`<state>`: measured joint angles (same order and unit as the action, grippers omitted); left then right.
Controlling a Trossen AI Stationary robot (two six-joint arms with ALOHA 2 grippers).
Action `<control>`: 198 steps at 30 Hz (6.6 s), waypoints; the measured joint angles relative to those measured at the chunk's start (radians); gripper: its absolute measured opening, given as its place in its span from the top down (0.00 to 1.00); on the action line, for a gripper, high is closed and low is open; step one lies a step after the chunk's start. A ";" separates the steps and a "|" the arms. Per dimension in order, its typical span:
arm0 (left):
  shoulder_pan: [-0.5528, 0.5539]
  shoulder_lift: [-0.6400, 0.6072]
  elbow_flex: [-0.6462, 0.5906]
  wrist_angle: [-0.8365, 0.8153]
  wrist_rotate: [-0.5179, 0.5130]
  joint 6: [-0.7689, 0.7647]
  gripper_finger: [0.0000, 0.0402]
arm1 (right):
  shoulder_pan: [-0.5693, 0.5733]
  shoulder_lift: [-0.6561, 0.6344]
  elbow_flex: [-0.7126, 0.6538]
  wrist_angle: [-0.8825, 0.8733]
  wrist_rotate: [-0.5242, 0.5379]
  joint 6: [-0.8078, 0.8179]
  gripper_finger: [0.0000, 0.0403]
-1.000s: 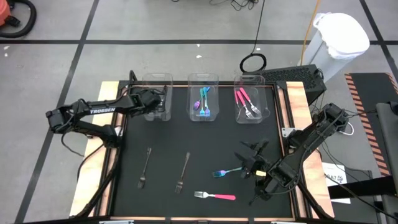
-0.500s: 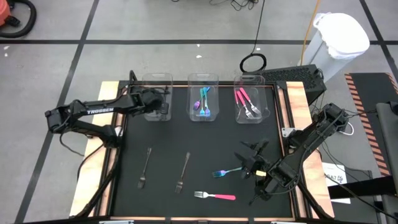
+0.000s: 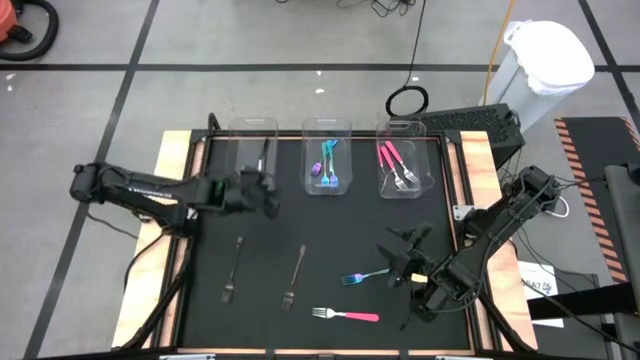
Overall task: Sort silverware by color (type)
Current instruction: Put the black fork into the left transparent bin
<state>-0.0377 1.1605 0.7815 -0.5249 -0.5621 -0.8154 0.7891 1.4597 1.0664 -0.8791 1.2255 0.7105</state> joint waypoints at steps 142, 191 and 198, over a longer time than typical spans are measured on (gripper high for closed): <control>-0.600 0.765 0.332 -0.030 -0.205 -0.241 0.99 | 0.037 0.067 0.000 0.509 -0.341 -0.132 0.36; -0.816 0.537 0.407 0.173 -0.651 0.407 0.99 | -0.186 0.518 -0.001 2.173 -0.335 -0.586 0.36; -0.817 0.537 0.407 0.139 -0.650 0.403 0.99 | -0.186 0.518 -0.001 2.234 -0.336 -0.621 0.39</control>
<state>-0.8548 1.6978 1.1881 -0.3862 -1.2121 -0.4126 0.6033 1.9778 1.0657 1.3548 0.8898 0.0896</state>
